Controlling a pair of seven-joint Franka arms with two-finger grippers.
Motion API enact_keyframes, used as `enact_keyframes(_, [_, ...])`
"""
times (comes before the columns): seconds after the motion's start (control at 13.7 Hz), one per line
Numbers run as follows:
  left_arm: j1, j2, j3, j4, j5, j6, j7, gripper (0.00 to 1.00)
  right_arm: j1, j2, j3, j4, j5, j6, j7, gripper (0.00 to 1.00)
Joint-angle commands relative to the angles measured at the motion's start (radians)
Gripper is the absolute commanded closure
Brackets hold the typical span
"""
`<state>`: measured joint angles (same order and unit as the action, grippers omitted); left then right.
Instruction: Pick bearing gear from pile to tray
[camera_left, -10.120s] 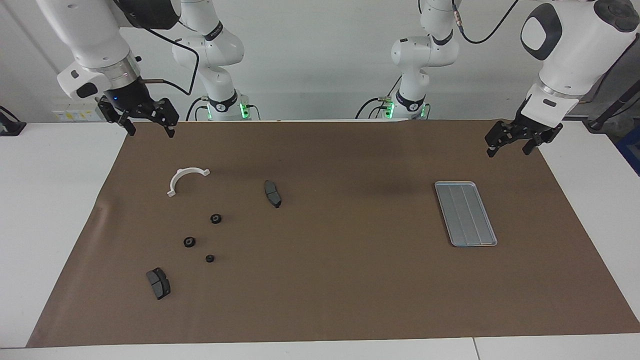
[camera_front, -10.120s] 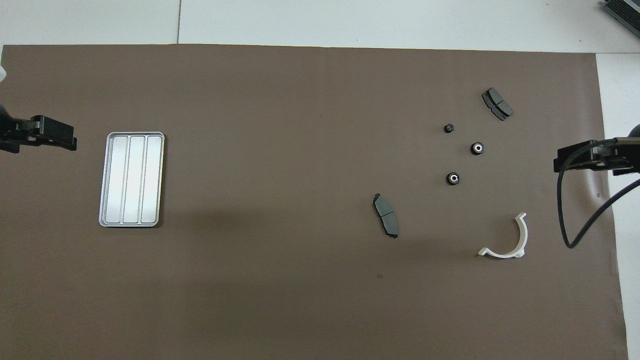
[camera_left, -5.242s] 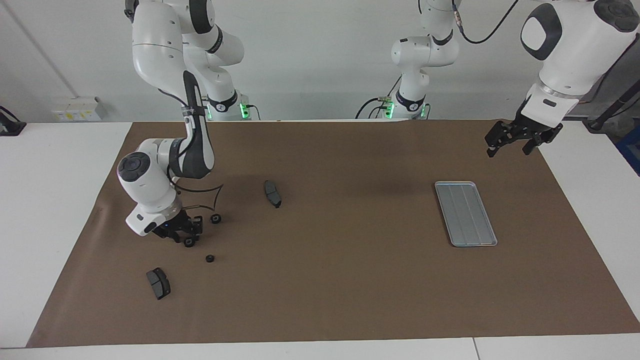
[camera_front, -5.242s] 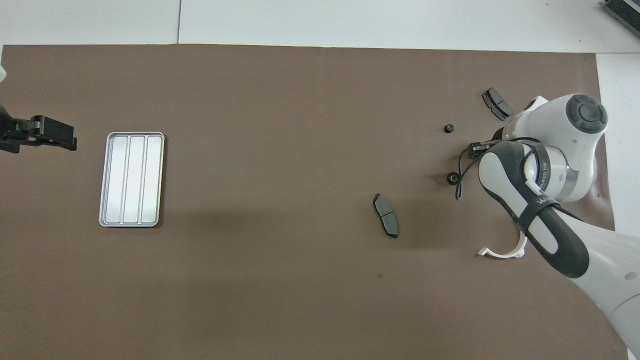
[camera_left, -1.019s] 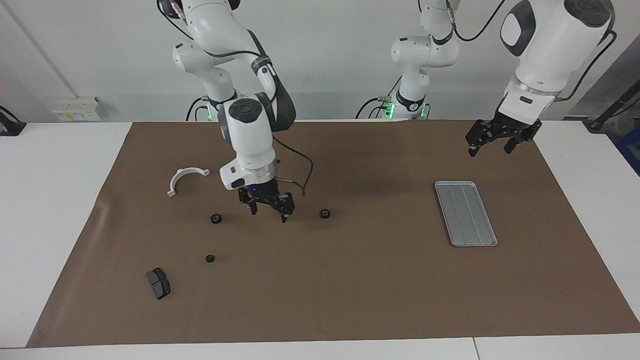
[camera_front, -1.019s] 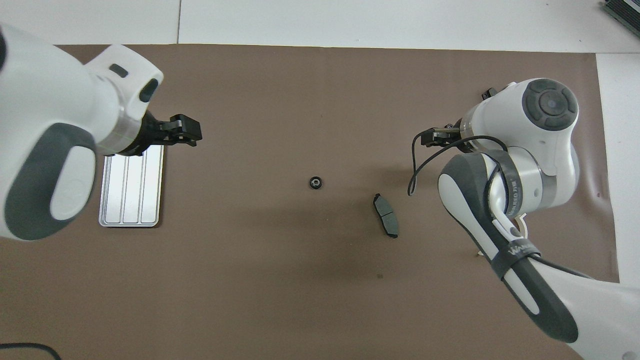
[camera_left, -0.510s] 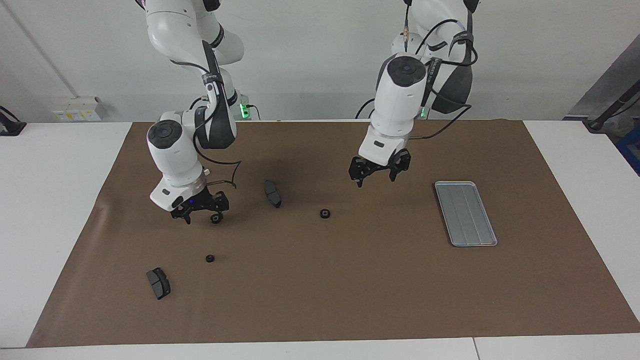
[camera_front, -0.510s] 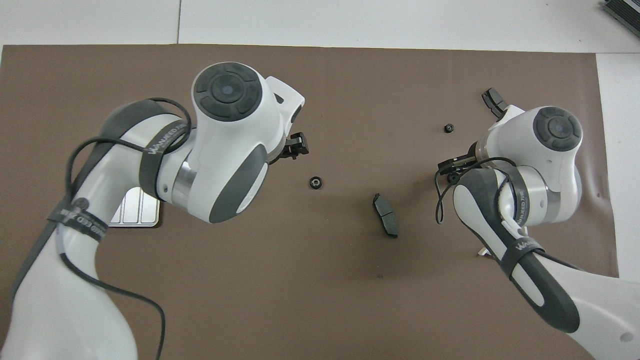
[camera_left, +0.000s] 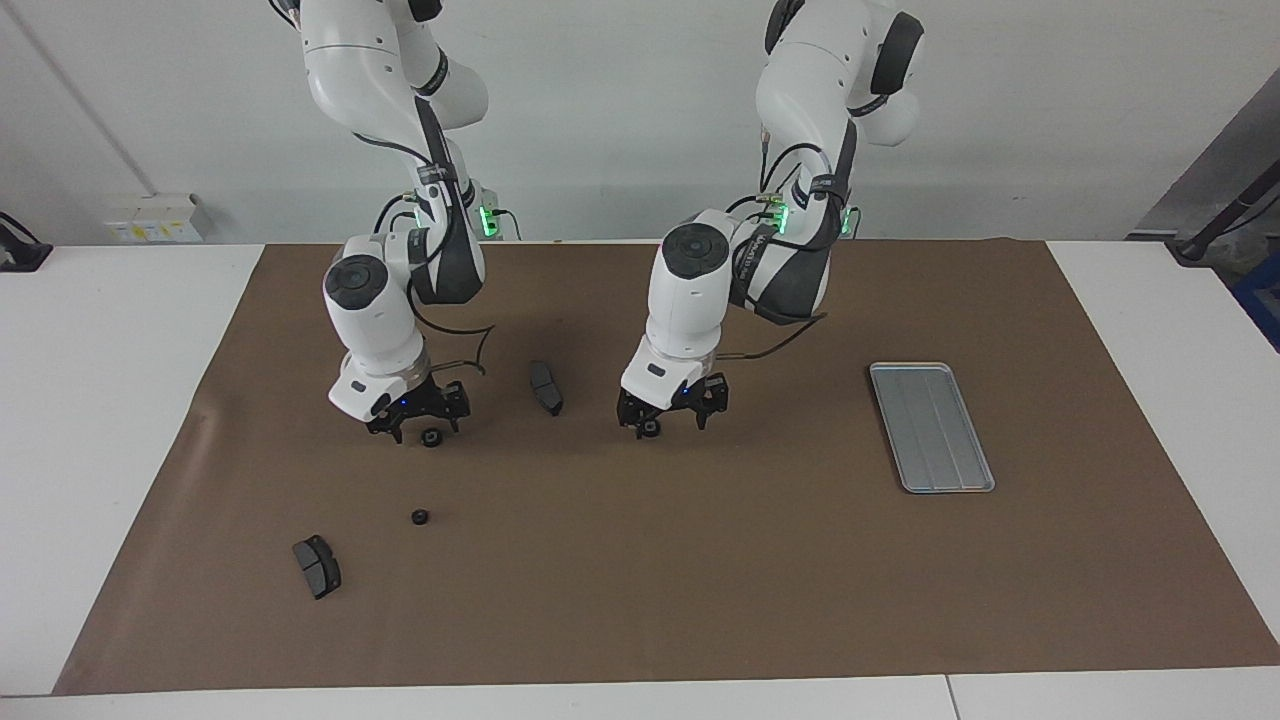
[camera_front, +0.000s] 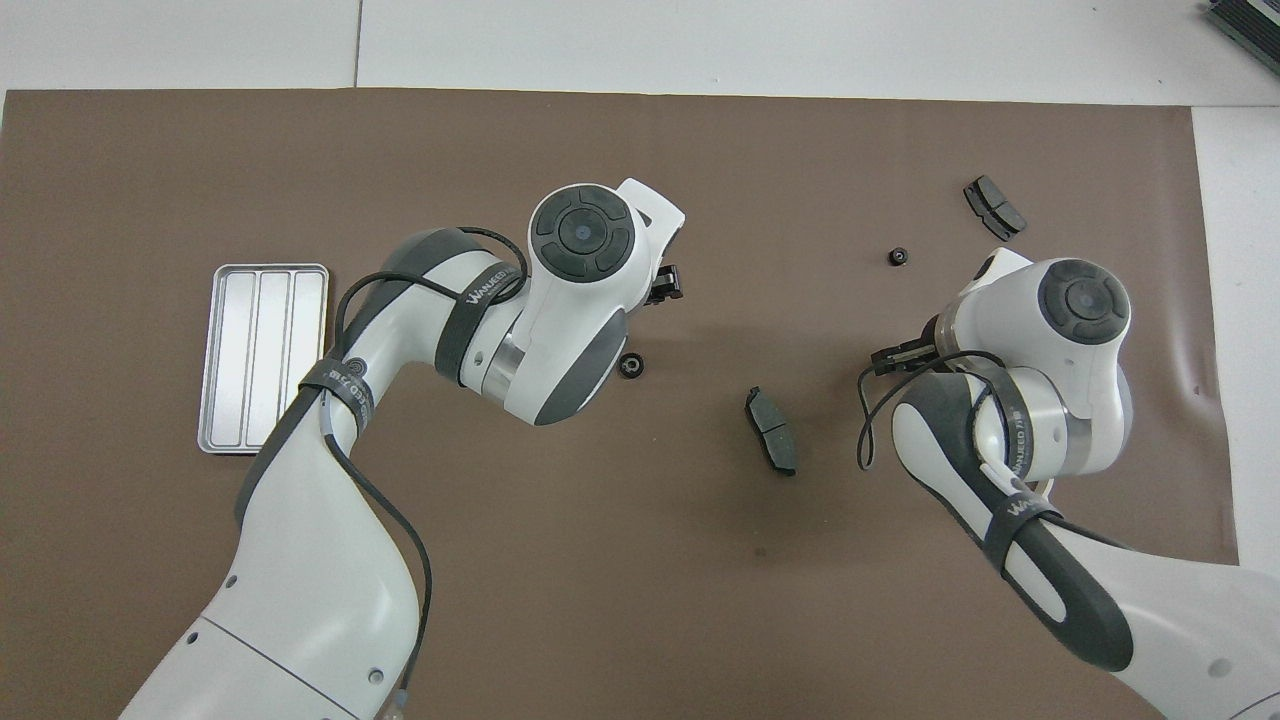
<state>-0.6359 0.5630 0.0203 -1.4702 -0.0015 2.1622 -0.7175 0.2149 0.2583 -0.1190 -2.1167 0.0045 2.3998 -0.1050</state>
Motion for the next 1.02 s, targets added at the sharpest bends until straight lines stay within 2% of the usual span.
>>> enact_keyframes(0.0, [-0.015, -0.021, 0.015, -0.093, -0.003, 0.091, -0.010, 0.00, -0.009, -0.036, 0.007, -0.042, 0.019, 0.021, -0.022, 0.37])
enact_keyframes(0.44, [-0.047, -0.060, 0.013, -0.246, -0.002, 0.208, -0.005, 0.00, -0.011, -0.027, 0.007, -0.046, 0.037, 0.044, -0.022, 0.39])
enact_keyframes(0.95, [-0.070, -0.074, 0.013, -0.271, -0.002, 0.197, -0.003, 0.00, -0.011, -0.027, 0.005, -0.055, 0.038, 0.048, -0.021, 0.40])
